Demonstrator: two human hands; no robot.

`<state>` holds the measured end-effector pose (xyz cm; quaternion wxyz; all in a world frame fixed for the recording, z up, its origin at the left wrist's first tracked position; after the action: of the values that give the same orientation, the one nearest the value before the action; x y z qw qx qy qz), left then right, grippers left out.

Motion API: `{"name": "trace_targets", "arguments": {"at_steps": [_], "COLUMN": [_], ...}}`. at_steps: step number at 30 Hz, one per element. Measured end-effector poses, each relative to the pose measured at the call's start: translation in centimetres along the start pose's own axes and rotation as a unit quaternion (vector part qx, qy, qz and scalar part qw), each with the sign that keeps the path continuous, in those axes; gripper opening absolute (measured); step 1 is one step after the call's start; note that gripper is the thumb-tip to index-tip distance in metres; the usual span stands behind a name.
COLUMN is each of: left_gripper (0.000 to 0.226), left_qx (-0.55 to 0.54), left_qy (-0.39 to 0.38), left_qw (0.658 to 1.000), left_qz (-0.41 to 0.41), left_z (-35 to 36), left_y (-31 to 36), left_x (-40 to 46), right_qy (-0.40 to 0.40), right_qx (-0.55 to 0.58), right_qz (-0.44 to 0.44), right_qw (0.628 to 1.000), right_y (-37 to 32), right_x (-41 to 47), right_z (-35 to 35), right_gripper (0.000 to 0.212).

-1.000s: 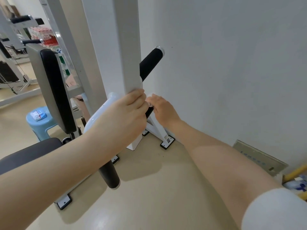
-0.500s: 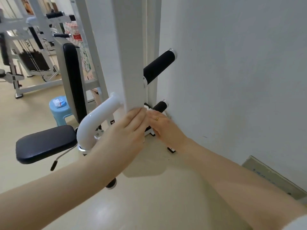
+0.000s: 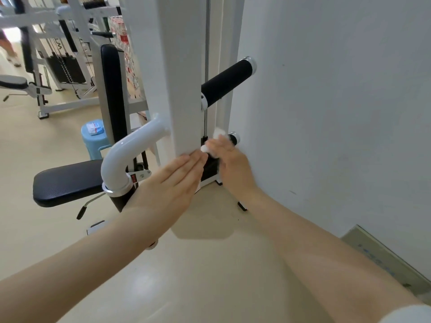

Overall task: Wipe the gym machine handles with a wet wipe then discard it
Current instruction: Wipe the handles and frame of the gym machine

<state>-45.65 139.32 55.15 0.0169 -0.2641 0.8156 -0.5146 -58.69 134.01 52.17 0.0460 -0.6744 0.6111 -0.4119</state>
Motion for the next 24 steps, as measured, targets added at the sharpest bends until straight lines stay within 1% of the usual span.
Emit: {"name": "trace_targets", "arguments": {"at_steps": [1,2,3,4,5,6,7,8,9,10,11,12,13,14,16,17,18,20,21,22,24], "left_gripper": [0.069,0.063,0.060,0.056,0.052,0.052,0.052,0.051,0.050,0.052,0.055,0.061,0.066,0.068,0.067,0.066,0.066,0.065,0.063,0.061,0.056], "left_qx": [-0.033,-0.058,-0.085,-0.108,-0.127,-0.142,-0.146,-0.142,-0.144,-0.148,-0.150,-0.146,-0.140,-0.143,-0.148,-0.151,-0.153,-0.155,-0.154,-0.155,-0.153], "left_qy": [0.002,0.012,0.025,0.046,0.068,0.083,0.092,0.095,0.101,0.102,0.105,0.110,0.120,0.128,0.147,0.158,0.167,0.176,0.180,0.184,0.195], "left_qw": [0.999,0.998,0.996,0.993,0.990,0.986,0.985,0.985,0.984,0.983,0.983,0.983,0.983,0.981,0.978,0.976,0.974,0.972,0.971,0.971,0.969], "left_qz": [0.006,0.004,0.001,0.000,0.002,-0.001,0.002,0.008,0.014,0.020,0.023,0.024,0.022,0.020,0.018,0.019,0.020,0.018,0.018,0.016,0.016], "left_z": [0.2,0.2,0.0,-0.3,-0.5,-0.6,-0.8,-1.0,-1.2,-1.2,-1.2,-1.3,-1.5,-1.5,-1.5,-1.6,-1.7,-1.6,-1.5,-1.4,-1.2], "left_y": [0.2,0.2,0.0,-0.1,-0.2,-0.3,-0.3,-0.4,-0.5,-0.5,-0.5,-0.6,-0.7,-0.8,-0.8,-0.9,-1.0,-1.2,-1.2,-1.2,-1.1], "left_x": [0.1,0.3,0.4,0.3,0.2,0.1,0.0,0.0,-0.1,-0.1,-0.1,-0.1,-0.1,-0.1,-0.2,-0.2,-0.2,-0.3,-0.3,-0.2,-0.2], "right_qy": [-0.028,-0.045,-0.047,-0.025,0.018,0.073,0.132,0.166,0.182,0.195,0.191,0.171,0.136,0.093,0.020,0.010,0.023,0.094,0.106,0.090,0.026], "right_qx": [-0.004,-0.016,-0.018,-0.005,0.015,0.036,0.066,0.118,0.209,0.351,0.503,0.615,0.668,0.691,0.686,0.681,0.689,0.700,0.697,0.688,0.664], "right_qz": [-0.056,-0.116,-0.145,-0.119,-0.039,0.075,0.200,0.315,0.401,0.450,0.466,0.463,0.450,0.434,0.422,0.427,0.430,0.442,0.446,0.445,0.440], "right_qw": [0.998,0.992,0.988,0.993,0.999,0.994,0.969,0.927,0.873,0.797,0.703,0.615,0.577,0.571,0.592,0.595,0.583,0.553,0.551,0.566,0.604], "right_y": [-1.5,-2.6,-2.8,-2.5,-1.1,0.9,3.1,4.8,6.3,7.1,6.8,5.9,4.8,3.4,1.3,1.3,1.7,3.2,3.4,3.0,1.1], "right_x": [-0.9,-1.6,-1.6,-1.0,-0.2,0.2,0.1,-0.6,-1.4,-1.9,-2.0,-2.0,-2.3,-2.6,-3.1,-2.8,-2.2,-1.3,-1.3,-1.6,-2.5], "right_z": [1.1,1.6,1.3,0.1,-1.3,-2.6,-3.5,-3.5,-2.6,-0.9,1.1,2.9,4.3,5.1,6.2,6.3,6.1,5.4,5.3,5.4,5.5], "right_gripper": [0.045,0.047,0.047,0.044,0.039,0.034,0.033,0.031,0.028,0.024,0.022,0.023,0.023,0.022,0.024,0.027,0.031,0.036,0.036,0.034,0.030]}}
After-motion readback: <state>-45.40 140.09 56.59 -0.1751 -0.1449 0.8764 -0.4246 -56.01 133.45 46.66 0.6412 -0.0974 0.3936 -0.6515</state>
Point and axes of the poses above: each hand's wrist, its own x-axis towards the middle knuckle, its own z-axis out of the palm, y = z × x, the point moved 8 cm from there along x, towards the middle knuckle, and after that the axes turned 3 degrees about x, right-handed, at the moved point
